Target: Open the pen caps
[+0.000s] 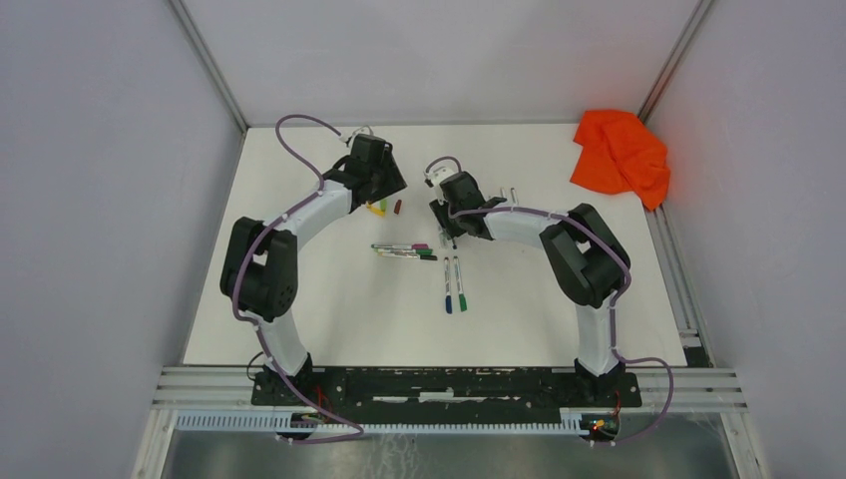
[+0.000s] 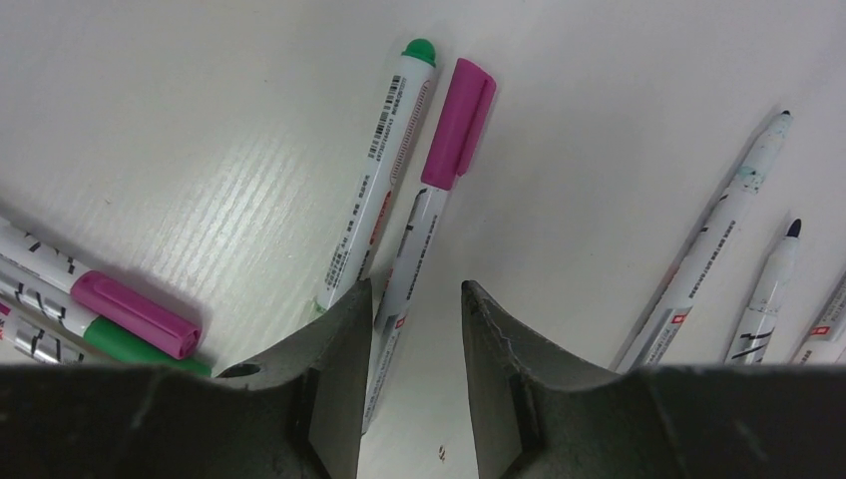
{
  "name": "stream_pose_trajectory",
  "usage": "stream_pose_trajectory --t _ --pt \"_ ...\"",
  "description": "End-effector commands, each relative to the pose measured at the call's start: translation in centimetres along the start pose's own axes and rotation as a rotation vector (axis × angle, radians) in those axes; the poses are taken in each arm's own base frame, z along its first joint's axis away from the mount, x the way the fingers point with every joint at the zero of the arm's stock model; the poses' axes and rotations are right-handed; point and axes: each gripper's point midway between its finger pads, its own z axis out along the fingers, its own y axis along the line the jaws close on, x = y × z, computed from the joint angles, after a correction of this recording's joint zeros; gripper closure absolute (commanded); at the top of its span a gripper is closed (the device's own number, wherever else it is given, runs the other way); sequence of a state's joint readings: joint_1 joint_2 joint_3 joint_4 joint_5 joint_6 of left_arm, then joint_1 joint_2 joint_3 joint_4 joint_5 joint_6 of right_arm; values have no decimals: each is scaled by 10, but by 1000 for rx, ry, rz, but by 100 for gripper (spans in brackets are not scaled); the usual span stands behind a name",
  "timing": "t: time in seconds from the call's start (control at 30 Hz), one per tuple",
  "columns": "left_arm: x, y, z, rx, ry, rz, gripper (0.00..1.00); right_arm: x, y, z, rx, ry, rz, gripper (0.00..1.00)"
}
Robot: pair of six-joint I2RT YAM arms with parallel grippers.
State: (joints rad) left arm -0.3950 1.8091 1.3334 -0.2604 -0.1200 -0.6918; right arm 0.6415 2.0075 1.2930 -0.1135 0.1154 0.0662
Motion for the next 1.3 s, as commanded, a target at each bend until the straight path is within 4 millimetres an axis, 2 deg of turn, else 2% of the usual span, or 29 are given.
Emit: stream_pose_trajectory --t 0.0,0.1,0.2,0.4,0.5,0.63,0.83,1.07,1.27 --pt "-15 -17 -14 57 -52 -48 39 -14 2 5 12 -30 9 57" --pt "-15 -17 -14 56 -53 -48 39 -9 1 8 16 -15 9 59" --pt "-17 -16 -15 53 -58 -48 39 -1 -1 9 31 14 8 65" --pt "-15 -15 -16 52 -55 -48 39 24 -5 7 50 94 2 88" --pt "-12 -17 -16 63 -45 -51 39 29 -7 4 54 92 11 100" --pt "-7 -26 -19 124 -26 -63 39 11 -6 -7 40 22 28 100" --pt "11 -57 -22 307 54 -125 39 -28 6 -34 -45 -138 72 100" --pt "33 -83 -21 382 129 -145 39 -45 14 -48 -97 -192 96 100" --pt "44 -90 -15 372 147 -138 39 -57 21 -57 -130 -239 114 100"
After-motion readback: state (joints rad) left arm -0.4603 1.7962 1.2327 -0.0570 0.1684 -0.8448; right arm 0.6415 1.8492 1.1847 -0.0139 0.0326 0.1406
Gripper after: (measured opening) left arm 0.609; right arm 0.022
